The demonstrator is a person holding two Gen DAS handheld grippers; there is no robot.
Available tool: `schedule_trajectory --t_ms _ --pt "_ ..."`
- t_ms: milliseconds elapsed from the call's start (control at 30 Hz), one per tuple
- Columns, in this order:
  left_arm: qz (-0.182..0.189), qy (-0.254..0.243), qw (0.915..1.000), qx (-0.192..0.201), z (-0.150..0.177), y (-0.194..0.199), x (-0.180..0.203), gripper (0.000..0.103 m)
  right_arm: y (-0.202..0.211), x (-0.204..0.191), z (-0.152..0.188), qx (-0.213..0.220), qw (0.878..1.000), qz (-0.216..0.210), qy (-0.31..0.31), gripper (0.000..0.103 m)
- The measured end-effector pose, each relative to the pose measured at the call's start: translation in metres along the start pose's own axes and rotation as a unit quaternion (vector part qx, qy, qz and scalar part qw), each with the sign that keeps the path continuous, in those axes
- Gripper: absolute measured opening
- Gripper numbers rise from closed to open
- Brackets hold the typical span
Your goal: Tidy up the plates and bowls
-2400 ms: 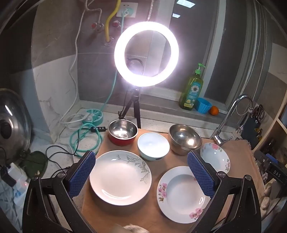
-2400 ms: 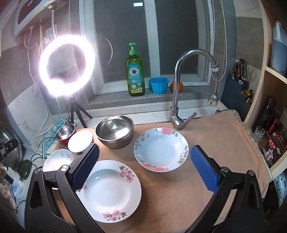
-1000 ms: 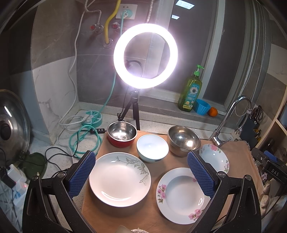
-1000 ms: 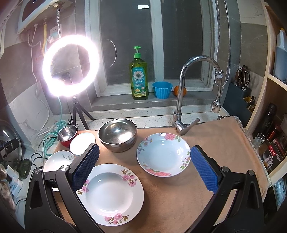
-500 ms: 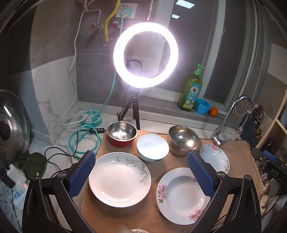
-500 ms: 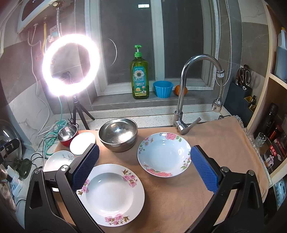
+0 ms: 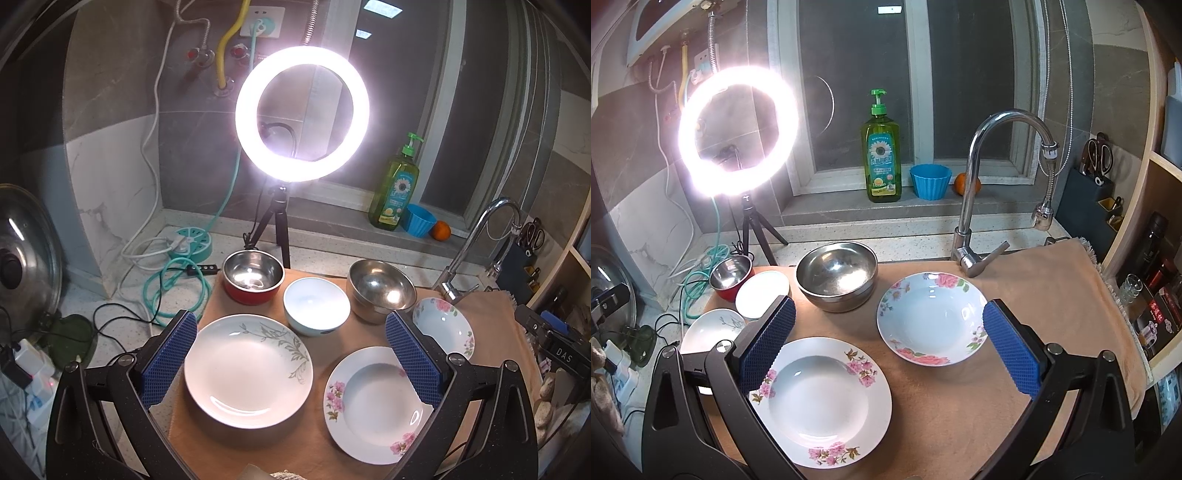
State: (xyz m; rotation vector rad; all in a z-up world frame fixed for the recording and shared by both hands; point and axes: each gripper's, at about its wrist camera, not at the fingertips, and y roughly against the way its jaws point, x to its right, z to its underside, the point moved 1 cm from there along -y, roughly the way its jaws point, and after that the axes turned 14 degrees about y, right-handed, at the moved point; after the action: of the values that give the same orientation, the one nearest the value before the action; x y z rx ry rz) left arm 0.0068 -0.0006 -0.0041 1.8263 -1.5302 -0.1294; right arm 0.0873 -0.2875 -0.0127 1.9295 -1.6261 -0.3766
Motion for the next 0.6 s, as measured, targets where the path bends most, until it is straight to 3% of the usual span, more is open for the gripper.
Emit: schedule_trajectory --t_ms 600 --pt "-0.003 0.002 0.9999 -0.010 0.000 -0.008 -0.004 0.102 -0.008 -0.011 0.004 -0.010 1.000 -0.005 0.000 0.103"
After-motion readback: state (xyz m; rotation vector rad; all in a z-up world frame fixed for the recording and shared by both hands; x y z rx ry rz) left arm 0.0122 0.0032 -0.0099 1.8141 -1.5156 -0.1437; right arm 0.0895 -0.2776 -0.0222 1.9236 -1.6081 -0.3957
